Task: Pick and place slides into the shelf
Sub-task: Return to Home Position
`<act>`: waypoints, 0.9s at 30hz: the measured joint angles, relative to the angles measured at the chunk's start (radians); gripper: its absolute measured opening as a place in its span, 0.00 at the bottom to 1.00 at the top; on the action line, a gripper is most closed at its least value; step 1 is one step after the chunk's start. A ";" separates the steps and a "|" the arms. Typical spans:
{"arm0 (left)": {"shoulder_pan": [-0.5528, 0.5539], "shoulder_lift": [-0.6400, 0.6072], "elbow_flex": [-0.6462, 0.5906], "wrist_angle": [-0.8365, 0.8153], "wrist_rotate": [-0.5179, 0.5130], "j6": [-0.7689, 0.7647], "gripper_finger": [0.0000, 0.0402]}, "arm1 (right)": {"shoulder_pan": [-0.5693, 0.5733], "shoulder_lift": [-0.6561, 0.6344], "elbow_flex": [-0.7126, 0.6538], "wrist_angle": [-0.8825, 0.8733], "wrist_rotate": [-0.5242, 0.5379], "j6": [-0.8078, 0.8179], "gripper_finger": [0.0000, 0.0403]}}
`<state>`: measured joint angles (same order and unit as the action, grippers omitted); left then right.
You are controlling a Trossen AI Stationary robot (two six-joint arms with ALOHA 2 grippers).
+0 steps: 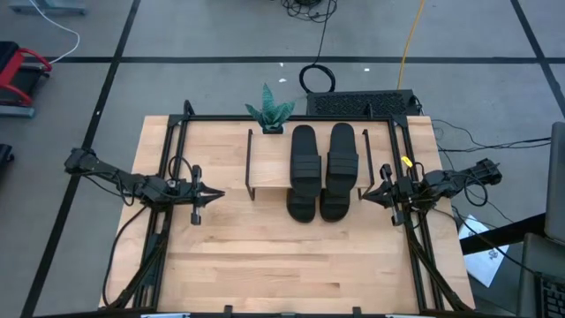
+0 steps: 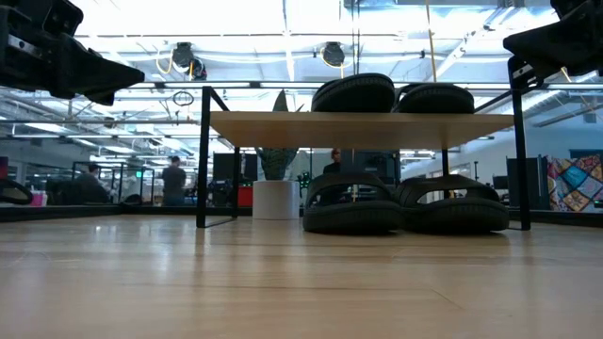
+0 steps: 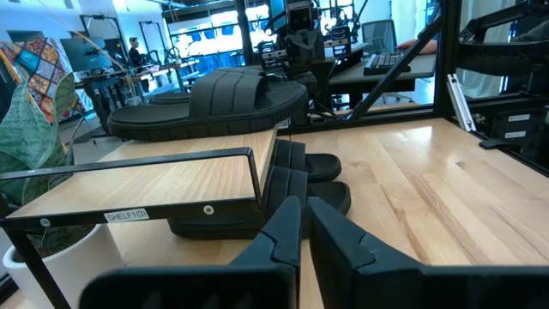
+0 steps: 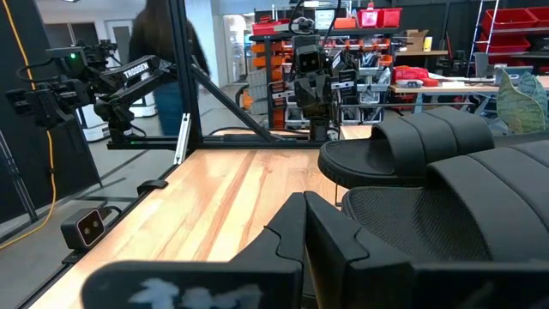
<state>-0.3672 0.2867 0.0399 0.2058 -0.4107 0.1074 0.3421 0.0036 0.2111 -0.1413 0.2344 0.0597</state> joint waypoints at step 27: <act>0.000 0.000 0.000 0.000 0.000 0.000 0.06 | 0.000 0.000 0.000 0.000 0.000 0.000 0.00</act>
<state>-0.3670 0.2868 0.0399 0.2054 -0.4107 0.1074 0.3420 0.0036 0.2111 -0.1413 0.2344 0.0597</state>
